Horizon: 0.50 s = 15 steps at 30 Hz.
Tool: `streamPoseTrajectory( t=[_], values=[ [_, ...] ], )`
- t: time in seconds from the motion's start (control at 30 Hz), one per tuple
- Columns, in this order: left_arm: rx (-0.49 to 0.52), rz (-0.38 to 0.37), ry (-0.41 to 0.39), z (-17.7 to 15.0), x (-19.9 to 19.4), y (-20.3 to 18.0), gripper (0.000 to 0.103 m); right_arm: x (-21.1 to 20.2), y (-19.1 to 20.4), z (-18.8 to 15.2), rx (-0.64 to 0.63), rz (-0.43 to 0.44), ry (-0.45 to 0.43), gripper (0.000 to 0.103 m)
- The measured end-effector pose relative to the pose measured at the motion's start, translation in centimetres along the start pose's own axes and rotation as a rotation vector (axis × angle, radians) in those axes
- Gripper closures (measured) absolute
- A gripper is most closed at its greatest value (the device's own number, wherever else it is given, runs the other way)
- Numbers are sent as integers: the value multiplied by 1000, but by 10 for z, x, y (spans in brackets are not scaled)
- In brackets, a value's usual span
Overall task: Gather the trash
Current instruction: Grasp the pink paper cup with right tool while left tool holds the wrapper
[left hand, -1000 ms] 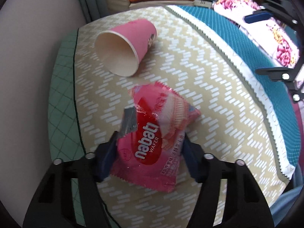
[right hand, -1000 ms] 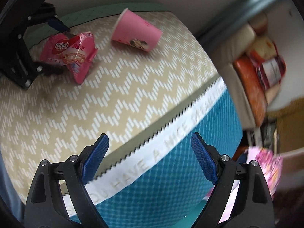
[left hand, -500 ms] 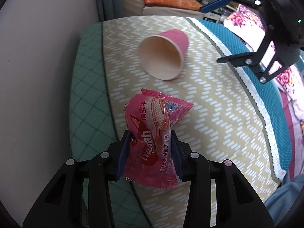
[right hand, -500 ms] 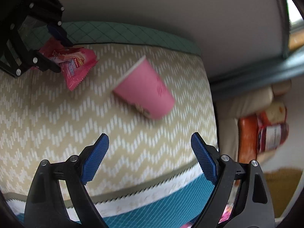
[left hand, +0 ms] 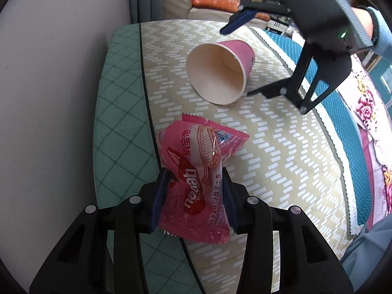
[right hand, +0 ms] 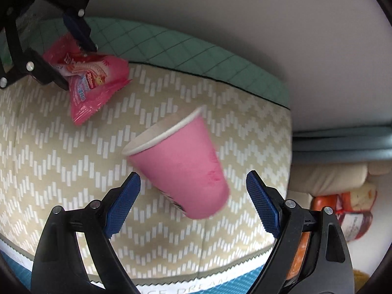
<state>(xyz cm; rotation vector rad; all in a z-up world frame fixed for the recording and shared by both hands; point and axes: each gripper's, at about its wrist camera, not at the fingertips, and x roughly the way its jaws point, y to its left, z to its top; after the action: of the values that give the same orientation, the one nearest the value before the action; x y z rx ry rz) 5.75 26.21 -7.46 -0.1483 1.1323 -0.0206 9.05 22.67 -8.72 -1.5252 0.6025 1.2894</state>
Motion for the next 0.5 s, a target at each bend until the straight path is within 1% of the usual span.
streamPoseTrajectory(
  t=[0.13, 0.17, 0.2, 0.23, 0.27, 0.3, 0.37, 0.4, 0.5],
  values=[
    [-11, -5, 0, -1, 3, 1, 56, 9, -3, 3, 35, 12, -27, 21],
    [-14, -4, 0, -1, 3, 1, 55, 11, -5, 2, 53, 19, -30, 24],
    [-15, -2, -2, -4, 2, 0, 55, 13, -9, 2, 87, 31, -27, 40],
    [-16, 3, -3, -4, 1, -1, 56, 13, -16, 0, 140, 48, -23, 40],
    [-10, 15, -6, -4, 0, -4, 57, 13, -20, -4, 176, 47, -21, 41],
    [-5, 24, -7, -5, 0, -6, 57, 13, -20, -4, 182, 44, -21, 41],
    [8, 39, -3, -5, -1, -11, 58, 6, -22, -16, 243, 16, -31, 41],
    [12, 39, 0, -4, -1, -13, 58, 5, -21, -18, 251, 13, -33, 42],
    [23, 37, 9, -4, 0, -26, 59, -12, -19, -40, 345, -7, -42, 41]
  ],
)
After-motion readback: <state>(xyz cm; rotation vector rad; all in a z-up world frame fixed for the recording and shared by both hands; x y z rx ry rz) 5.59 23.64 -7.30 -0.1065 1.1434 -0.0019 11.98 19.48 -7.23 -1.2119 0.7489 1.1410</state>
